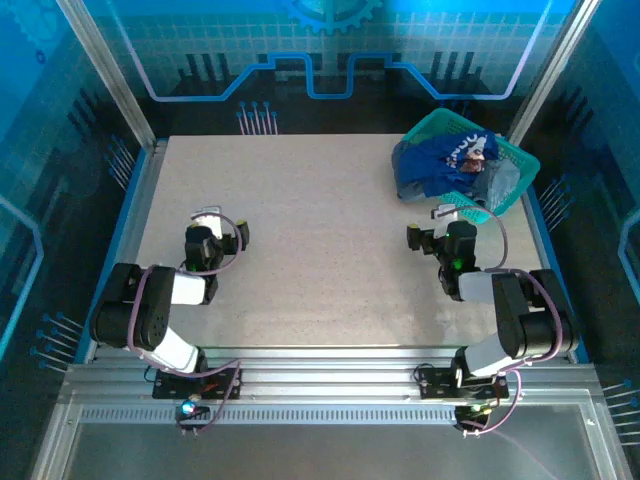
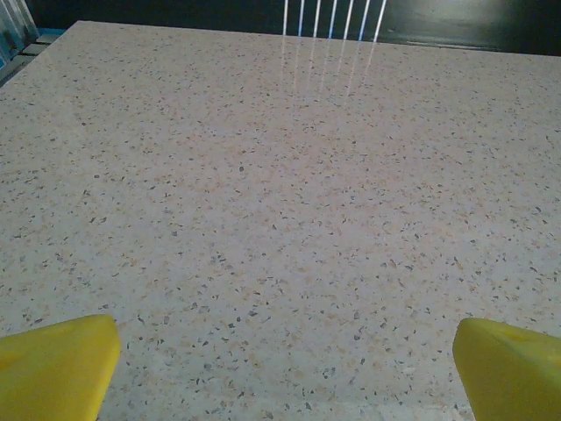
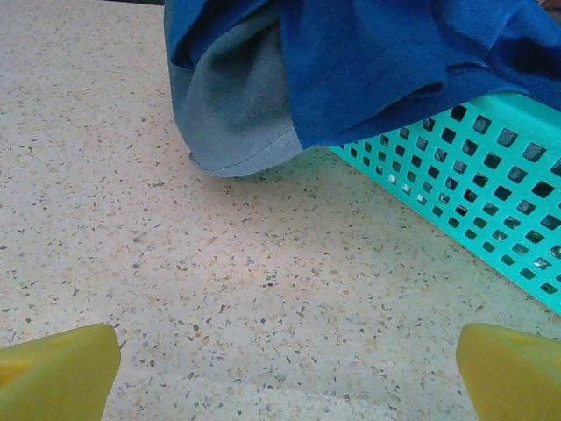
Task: Fold and stack the t-shirts
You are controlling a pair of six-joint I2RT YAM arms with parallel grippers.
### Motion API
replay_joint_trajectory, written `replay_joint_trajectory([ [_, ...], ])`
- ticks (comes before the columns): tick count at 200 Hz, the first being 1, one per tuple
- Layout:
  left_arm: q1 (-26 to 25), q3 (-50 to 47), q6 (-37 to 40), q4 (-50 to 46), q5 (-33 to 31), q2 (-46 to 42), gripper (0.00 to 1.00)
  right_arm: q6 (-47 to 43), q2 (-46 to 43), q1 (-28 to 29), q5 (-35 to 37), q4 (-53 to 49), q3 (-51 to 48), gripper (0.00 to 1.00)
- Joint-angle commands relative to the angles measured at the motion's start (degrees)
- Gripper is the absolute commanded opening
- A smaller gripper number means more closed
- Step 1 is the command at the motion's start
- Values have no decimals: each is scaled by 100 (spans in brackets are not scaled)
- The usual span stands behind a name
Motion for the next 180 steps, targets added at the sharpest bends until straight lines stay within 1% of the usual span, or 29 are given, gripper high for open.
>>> replay_joint_trajectory([
  [1,-23,92,108,20,115,-44,99,-19,25,22,58,128,79,100],
  [138,-2,90,66,21,108,-44,99,-18,25,18,64,134,73,100],
  [144,10,48,21,86,19,-51,99,-16,16,25,94,187,58,100],
  [151,12,-93,-17,391,-136,-65,99,40,-100,63,373,123,35,100],
  [161,-81,-345,46,751,-436,-233,99,109,-537,188,909,-497,186,100],
  [174,-474,-477,327,546,-1171,-839,99,157,-1168,391,1553,-1475,563,100],
  [180,-713,-445,510,254,-1516,-1219,99,288,-1444,435,1654,-1757,729,100],
])
